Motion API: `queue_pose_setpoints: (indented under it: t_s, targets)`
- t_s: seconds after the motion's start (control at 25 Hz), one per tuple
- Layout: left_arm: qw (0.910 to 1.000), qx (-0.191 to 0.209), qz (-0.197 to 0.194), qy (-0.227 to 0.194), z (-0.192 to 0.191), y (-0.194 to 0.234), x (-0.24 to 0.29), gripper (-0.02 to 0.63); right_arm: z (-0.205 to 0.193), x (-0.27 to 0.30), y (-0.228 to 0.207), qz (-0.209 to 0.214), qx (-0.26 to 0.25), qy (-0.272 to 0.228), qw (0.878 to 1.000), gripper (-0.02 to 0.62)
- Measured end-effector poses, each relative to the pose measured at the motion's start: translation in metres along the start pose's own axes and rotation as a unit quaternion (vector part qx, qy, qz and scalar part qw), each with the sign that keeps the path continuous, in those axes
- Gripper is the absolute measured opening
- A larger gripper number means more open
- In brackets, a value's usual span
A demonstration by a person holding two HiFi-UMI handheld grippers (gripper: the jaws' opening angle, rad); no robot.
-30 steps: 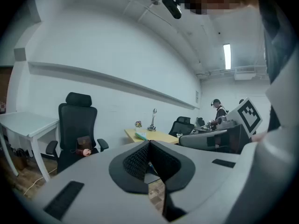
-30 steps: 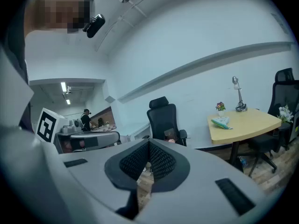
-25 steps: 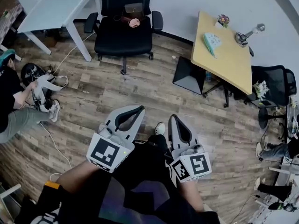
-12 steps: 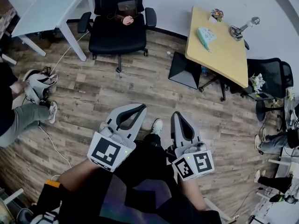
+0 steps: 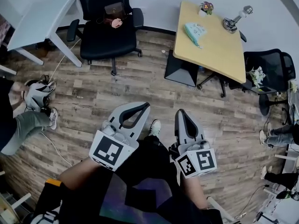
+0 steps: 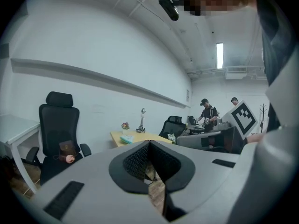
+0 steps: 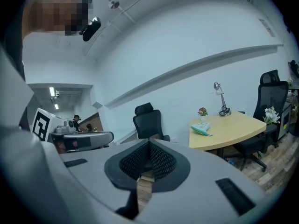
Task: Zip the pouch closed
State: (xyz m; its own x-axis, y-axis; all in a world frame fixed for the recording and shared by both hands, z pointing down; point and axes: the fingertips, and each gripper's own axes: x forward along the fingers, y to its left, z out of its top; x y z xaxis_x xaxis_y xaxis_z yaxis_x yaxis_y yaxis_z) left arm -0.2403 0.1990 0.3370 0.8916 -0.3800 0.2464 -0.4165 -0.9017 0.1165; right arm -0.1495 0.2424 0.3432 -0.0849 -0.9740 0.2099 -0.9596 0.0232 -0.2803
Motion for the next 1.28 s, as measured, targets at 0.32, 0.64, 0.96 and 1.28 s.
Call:
queue_pose_setpoints:
  t_s: [0.32, 0.64, 0.96, 1.28]
  targets:
    - [0.9996, 0.024, 0.009, 0.008, 0.023, -0.028, 0.074, 0.011, 0.028, 0.001, -0.079, 0.002, -0.017, -0.016, 1.000, 0.009]
    - [0.9991, 0.035, 0.022, 0.011, 0.033, -0.065, 0.134, 0.011, 0.039, -0.010, -0.145, 0.012, -0.026, -0.008, 1.000, 0.009]
    - [0.9984, 0.046, 0.025, 0.022, 0.039, -0.080, 0.170, 0.011, 0.044, -0.011, -0.187, 0.009, -0.014, -0.003, 1.000, 0.009]
    - [0.9991, 0.034, 0.003, 0.026, 0.037, -0.061, 0.213, 0.011, 0.039, 0.016, -0.213, -0.015, -0.015, 0.020, 1.000, 0.009]
